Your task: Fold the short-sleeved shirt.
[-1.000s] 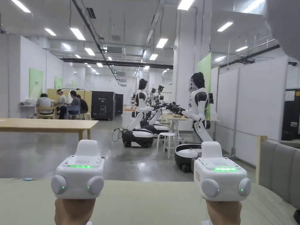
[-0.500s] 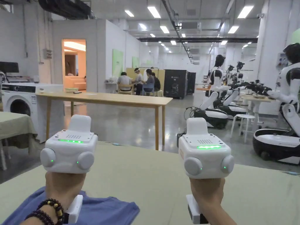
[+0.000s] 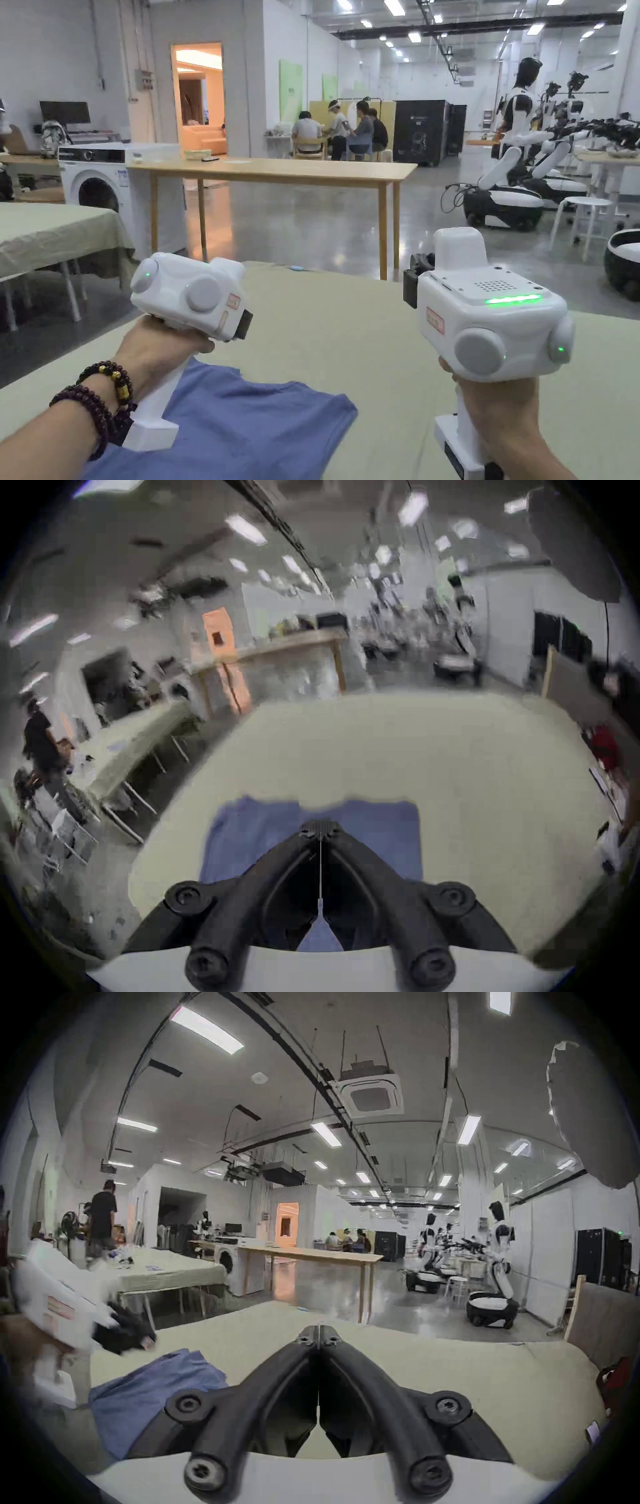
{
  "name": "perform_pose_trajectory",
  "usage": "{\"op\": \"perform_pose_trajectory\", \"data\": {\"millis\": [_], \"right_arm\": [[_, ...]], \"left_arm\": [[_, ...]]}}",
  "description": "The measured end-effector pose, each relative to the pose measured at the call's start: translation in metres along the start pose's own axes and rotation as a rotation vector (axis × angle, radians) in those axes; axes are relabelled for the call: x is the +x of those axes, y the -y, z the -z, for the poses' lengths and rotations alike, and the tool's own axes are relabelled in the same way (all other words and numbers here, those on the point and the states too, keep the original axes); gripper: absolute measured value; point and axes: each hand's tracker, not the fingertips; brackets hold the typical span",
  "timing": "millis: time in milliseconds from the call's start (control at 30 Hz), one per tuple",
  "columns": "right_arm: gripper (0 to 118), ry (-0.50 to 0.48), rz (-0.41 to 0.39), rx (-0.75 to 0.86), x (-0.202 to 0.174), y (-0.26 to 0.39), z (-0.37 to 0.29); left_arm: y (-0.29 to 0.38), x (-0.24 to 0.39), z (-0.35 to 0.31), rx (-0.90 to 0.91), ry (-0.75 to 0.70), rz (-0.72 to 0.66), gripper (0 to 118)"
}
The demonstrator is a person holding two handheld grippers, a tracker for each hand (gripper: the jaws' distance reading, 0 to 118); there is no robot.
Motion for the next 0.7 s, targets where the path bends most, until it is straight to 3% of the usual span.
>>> {"op": "perform_pose_trajectory", "data": {"millis": [100, 133, 167, 200, 233, 333, 400, 600, 700], "right_arm": [[0, -0.024, 0.004, 0.010, 0.002, 0.012, -0.009], [0, -0.038, -0.008, 0.012, 0.001, 0.016, -0.013], [0, -0.044, -0.011, 0.012, 0.002, 0.020, -0.014], [0, -0.050, -0.011, 0.009, 0.002, 0.024, -0.014], [0, -0.074, -0.005, 0.003, 0.003, 0.029, -0.014], [0, -0.118, 0.005, -0.022, 0.004, 0.042, -0.013], [0, -0.138, -0.015, -0.048, -0.001, 0.045, -0.011], [0, -0.173, -0.020, -0.080, -0.008, 0.062, -0.008], [0, -0.193, -0.012, -0.103, -0.009, 0.065, -0.007]], "left_arm": [[0.016, 0.004, 0.059, -0.126, -0.022, 0.108, 0], [0.021, 0.004, 0.078, -0.139, -0.022, 0.109, 15], [0.024, 0.002, 0.096, -0.142, -0.022, 0.082, 47], [0.032, 0.005, 0.107, -0.144, -0.015, 0.064, 95], [0.037, 0.004, 0.123, -0.126, 0.018, 0.015, 117], [0.042, 0.002, 0.157, -0.112, 0.075, 0.005, 116], [0.048, 0.002, 0.180, -0.213, 0.133, -0.057, 116], [0.067, 0.013, 0.213, -0.237, 0.047, 0.007, 116], [0.076, 0.019, 0.224, -0.276, 0.080, 0.004, 114]]}}
